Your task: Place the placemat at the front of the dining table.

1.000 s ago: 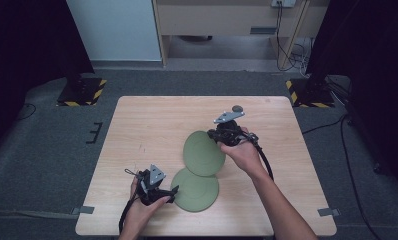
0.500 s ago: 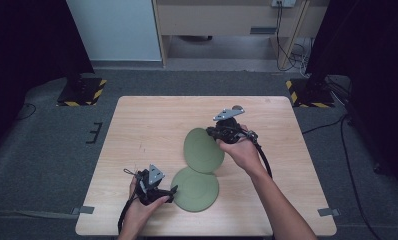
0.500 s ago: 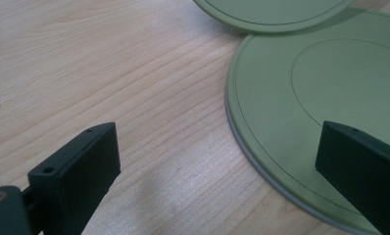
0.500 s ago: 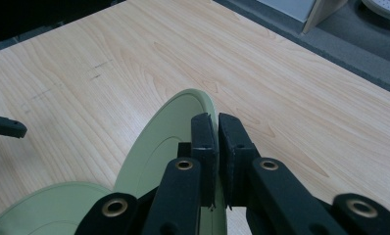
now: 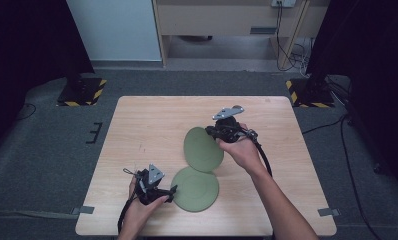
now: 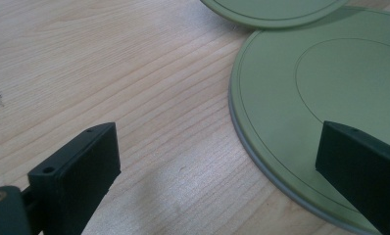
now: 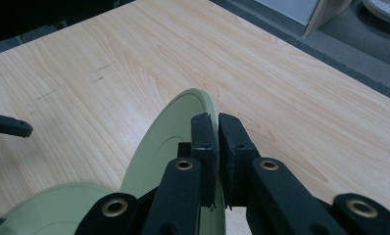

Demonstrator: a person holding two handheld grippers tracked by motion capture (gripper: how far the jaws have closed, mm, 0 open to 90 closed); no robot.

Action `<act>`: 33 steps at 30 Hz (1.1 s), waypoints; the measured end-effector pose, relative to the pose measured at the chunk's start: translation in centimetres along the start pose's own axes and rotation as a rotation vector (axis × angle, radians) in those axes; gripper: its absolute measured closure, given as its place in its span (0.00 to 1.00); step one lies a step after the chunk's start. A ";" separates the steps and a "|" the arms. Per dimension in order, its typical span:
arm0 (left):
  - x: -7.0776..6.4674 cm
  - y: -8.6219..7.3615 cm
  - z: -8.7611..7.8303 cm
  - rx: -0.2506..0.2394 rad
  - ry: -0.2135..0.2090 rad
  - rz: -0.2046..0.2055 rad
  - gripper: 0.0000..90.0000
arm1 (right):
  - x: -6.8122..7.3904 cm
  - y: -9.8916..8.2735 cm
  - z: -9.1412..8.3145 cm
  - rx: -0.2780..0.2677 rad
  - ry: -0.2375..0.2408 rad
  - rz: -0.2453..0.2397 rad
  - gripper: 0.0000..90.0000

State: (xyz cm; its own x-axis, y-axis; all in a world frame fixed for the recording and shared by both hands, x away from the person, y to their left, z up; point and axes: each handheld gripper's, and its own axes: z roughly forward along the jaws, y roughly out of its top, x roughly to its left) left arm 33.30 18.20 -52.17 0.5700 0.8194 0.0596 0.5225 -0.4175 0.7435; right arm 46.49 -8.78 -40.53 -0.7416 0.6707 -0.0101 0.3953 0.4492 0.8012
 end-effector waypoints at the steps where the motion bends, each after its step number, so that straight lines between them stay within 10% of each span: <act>1: 0.0 0.0 0.0 0.000 -0.001 0.000 0.02 | 0.0 0.2 -0.1 -0.002 -0.002 -0.004 0.96; 33: 0.2 -0.1 0.0 0.001 -0.005 -0.001 0.02 | 0.1 1.5 -0.2 -0.002 -0.006 -0.021 0.96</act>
State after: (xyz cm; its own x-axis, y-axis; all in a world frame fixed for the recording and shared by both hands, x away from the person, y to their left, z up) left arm 33.36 18.35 -52.19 0.5728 0.8178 0.0554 0.5236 -0.4171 0.7429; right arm 46.95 -8.16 -39.22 -0.7465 0.6646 -0.0309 0.3786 0.4626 0.8017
